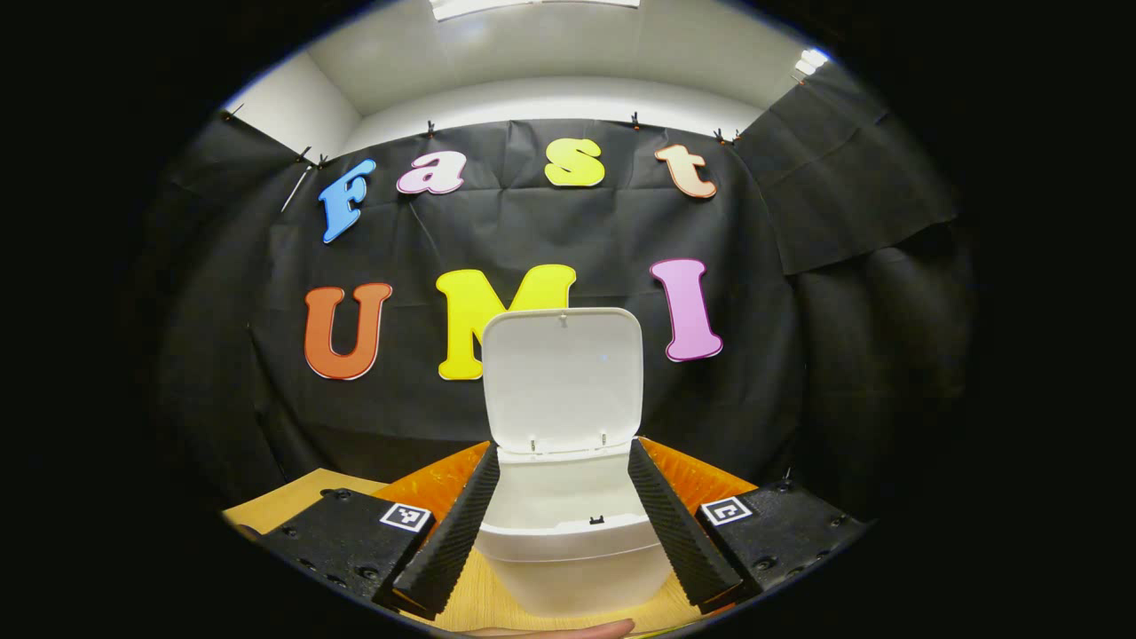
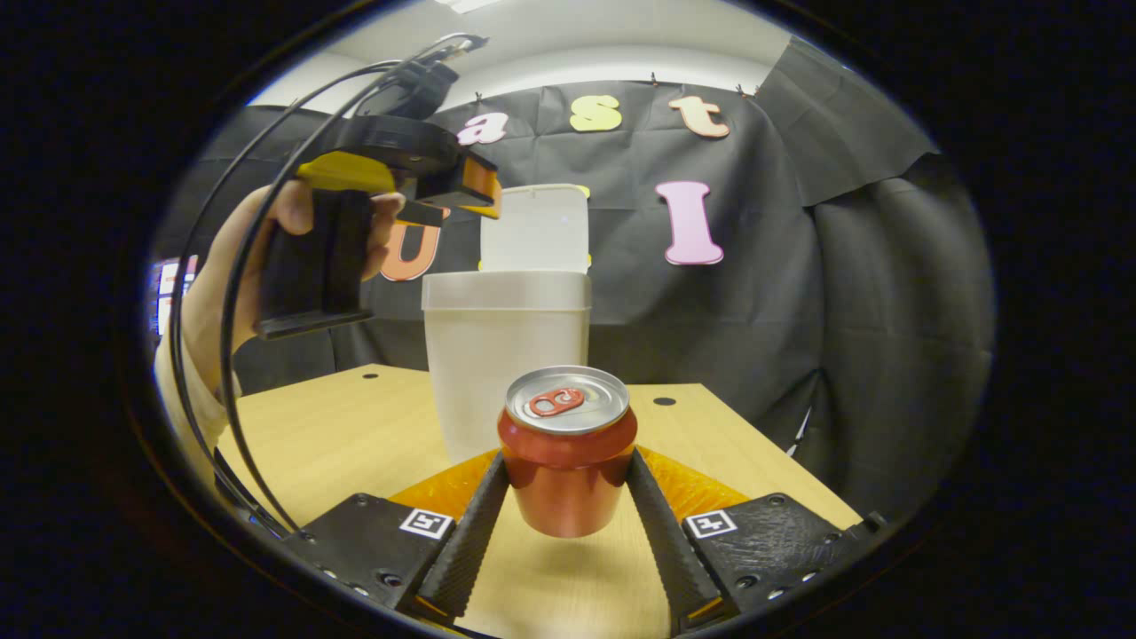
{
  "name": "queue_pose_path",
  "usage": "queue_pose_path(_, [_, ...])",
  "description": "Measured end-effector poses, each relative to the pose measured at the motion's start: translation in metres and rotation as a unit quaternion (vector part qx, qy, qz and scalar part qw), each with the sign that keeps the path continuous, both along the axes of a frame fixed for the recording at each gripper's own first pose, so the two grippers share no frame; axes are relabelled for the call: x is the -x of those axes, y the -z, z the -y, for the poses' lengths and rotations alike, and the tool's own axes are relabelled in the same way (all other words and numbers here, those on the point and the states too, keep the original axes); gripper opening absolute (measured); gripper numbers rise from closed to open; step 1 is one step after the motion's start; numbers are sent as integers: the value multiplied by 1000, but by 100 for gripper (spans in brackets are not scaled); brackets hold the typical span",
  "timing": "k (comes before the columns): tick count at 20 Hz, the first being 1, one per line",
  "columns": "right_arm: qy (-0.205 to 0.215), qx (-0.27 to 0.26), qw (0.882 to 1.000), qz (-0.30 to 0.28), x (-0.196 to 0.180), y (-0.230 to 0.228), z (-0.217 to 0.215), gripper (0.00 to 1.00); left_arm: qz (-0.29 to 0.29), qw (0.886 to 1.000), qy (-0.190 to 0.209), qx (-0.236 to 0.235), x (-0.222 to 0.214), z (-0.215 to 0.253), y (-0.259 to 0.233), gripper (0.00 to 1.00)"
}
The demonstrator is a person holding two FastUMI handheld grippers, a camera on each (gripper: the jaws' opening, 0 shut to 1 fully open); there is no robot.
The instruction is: Press the lid of the desktop garbage bin to open it, pick up the crumpled paper on the desktop and throw it into the bin, then pick up the pop can on the desktop and drop it into the bin, and finally close the garbage bin lid.
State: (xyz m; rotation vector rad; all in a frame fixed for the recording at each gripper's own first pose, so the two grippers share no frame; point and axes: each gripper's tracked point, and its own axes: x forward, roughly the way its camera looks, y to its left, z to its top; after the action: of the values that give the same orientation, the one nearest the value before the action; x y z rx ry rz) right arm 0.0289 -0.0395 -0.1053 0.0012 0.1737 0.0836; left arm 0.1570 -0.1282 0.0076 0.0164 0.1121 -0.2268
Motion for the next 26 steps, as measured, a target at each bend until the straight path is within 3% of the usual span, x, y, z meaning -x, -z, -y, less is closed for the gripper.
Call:
queue_pose_path(5, [2,15,1000,16,3,-19,-13,80,-22,1000,4,5,51,-33,27,94])
queue_pose_path(11, [-17,24,999,15,6,-38,-41,80,-43,999,-22,3,89,-79,65,96])
queue_pose_path(16, [-9,40,998,57,-4,-105,-47,80,-60,998,-25,5,102,-100,81,96])
queue_pose_path(21, [-24,26,997,62,-33,-173,-58,80,-35,998,-52,12,111,-123,69,97])
queue_pose_path(23, [-23,17,998,61,-56,-195,-63,80,-36,998,-43,25,113,-120,67,97])
queue_pose_path(26, [-26,-3,998,56,-98,-217,-79,80,-30,997,-64,28,113,-142,64,98])
